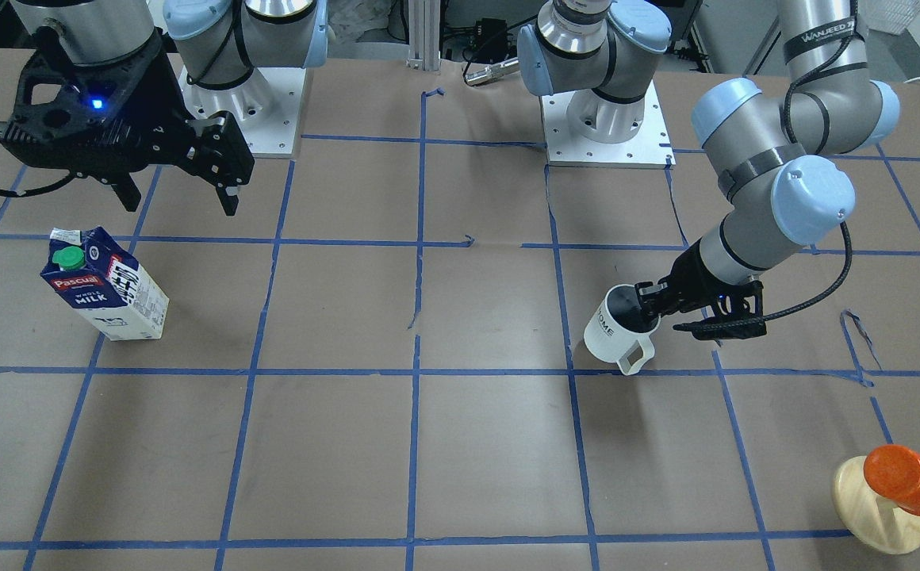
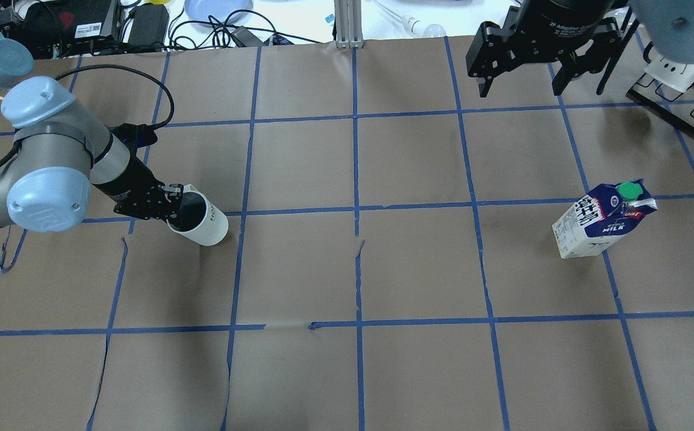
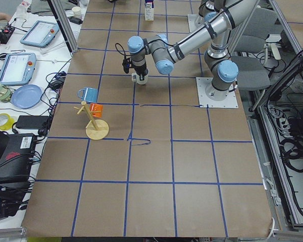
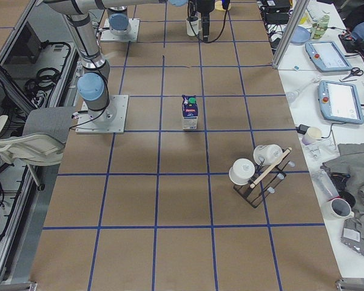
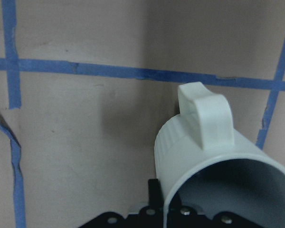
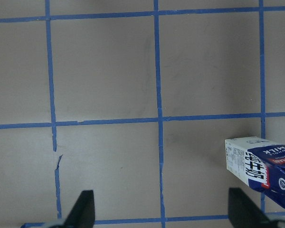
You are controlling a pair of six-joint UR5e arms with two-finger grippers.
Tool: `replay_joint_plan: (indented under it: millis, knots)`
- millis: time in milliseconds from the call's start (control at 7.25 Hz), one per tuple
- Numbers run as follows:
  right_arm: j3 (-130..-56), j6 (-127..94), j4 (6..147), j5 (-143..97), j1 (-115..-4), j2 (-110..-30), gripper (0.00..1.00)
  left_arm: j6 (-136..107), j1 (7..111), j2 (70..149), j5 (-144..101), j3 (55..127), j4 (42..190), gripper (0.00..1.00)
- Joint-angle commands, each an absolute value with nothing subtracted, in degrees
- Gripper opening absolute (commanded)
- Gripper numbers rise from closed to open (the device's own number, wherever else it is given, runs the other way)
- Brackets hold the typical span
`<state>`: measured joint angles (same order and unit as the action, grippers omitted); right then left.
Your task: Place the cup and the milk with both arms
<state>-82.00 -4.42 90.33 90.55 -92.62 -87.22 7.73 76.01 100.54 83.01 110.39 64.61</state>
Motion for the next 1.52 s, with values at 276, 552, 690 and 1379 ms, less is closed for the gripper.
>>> replay_joint_plan:
  millis: [276, 552, 690, 1379]
  knots:
    - [-82.1, -4.3, 90.4, 90.7, -92.5, -86.8, 1.00, -2.2, 88.9, 106.9, 83.5, 95.8, 65.0, 0.00]
    - [-82.4, -4.2, 89.7, 91.4, -92.4, -87.3, 1.00, -9.6, 93.4, 112.6, 83.5, 92.7, 60.5, 0.00]
    - [-82.4, -4.3, 89.7, 91.4, -92.5, -87.2, 1.00, -12.9, 95.3, 115.9, 83.6, 88.5, 59.3, 0.00]
    - [-82.4, -4.3, 89.6, 91.1, -92.5, -87.4, 1.00, -24.5, 103.6, 128.9, 83.8, 73.8, 59.9, 0.02]
